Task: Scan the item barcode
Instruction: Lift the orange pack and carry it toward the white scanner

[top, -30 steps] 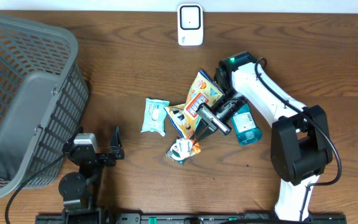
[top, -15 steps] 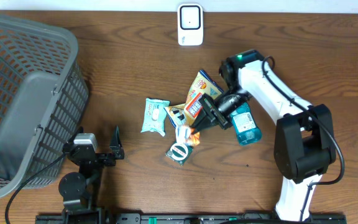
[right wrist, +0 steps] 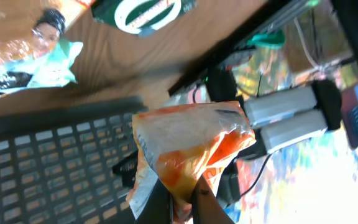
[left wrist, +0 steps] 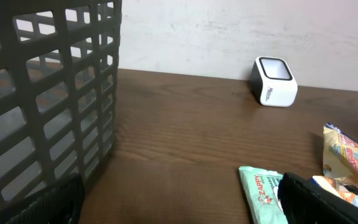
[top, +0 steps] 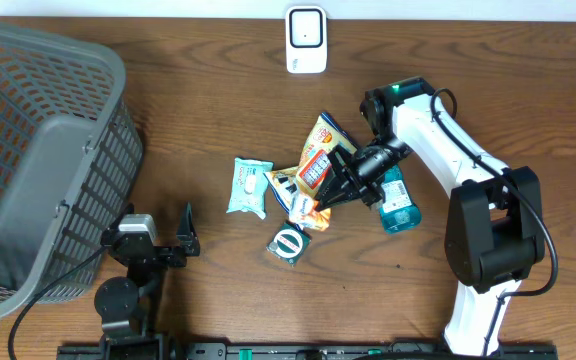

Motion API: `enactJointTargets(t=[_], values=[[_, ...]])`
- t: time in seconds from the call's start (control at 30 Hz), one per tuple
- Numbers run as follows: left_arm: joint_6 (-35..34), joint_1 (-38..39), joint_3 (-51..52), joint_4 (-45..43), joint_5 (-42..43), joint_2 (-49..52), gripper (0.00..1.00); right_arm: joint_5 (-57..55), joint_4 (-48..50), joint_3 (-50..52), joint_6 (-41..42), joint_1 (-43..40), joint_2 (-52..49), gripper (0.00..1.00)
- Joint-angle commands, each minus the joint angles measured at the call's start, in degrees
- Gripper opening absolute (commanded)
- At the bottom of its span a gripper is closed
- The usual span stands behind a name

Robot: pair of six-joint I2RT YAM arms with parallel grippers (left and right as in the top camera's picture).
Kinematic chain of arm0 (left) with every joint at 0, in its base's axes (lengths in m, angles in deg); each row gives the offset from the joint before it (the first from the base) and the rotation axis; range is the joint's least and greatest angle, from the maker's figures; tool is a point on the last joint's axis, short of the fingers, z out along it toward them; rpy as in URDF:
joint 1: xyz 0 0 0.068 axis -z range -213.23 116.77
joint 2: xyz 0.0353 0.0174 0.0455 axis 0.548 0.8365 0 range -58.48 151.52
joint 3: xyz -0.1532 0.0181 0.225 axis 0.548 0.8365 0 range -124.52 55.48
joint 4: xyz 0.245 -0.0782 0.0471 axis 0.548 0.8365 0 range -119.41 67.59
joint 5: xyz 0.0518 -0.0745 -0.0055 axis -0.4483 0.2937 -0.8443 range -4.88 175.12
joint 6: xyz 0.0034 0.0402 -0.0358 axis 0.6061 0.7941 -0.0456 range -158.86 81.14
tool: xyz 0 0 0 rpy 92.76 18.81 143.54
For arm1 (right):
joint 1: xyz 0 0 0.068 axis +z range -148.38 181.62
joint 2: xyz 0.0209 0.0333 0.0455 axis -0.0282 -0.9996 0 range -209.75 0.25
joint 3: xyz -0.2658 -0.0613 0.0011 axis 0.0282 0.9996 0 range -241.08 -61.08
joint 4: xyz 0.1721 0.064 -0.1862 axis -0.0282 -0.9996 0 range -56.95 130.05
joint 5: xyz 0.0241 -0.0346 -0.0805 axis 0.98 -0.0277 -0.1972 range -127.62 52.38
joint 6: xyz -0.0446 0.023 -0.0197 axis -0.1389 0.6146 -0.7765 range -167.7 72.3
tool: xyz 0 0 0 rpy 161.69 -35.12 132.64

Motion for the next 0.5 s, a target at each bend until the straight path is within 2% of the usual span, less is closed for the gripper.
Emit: enactJointTargets(t=[0.0, 0.07, 0.13, 0.23, 0.33, 0.47], values=[[-0.7, 0.0, 0.9, 2.1, 0.7, -0.1, 0.98, -5.0, 0.7, -0.3, -4.5, -0.4, -0.2, 0.01], [-0.7, 0.0, 0.9, 2.1, 0.7, -0.1, 0.98, -8.4, 5.3, -0.3, -5.1, -0.8, -0.2, 0.01], [-0.7, 0.0, 0.9, 2.1, 0.7, -0.1, 0.98, -9.5, 14.7, -0.3, -5.6, -1.2, -0.2, 0.01], [-0.7, 0.0, 0.9, 2.1, 0.7, -0.1, 0.98, -9.4, 30.6, -0.3, -11.7, -1.5, -0.2, 0.01], [-0.7, 0.0, 0.9, 2.1, 0.7, -0.1, 0.98, -8.2, 41.3, -0.3, -20.9, -1.6, -0.2, 0.01], [-0.7, 0.0, 0.9, 2.1, 0.7, -0.1, 0.98, -11.7, 55.6, -0.3, -22.2, -1.5, -0.2, 0.01]])
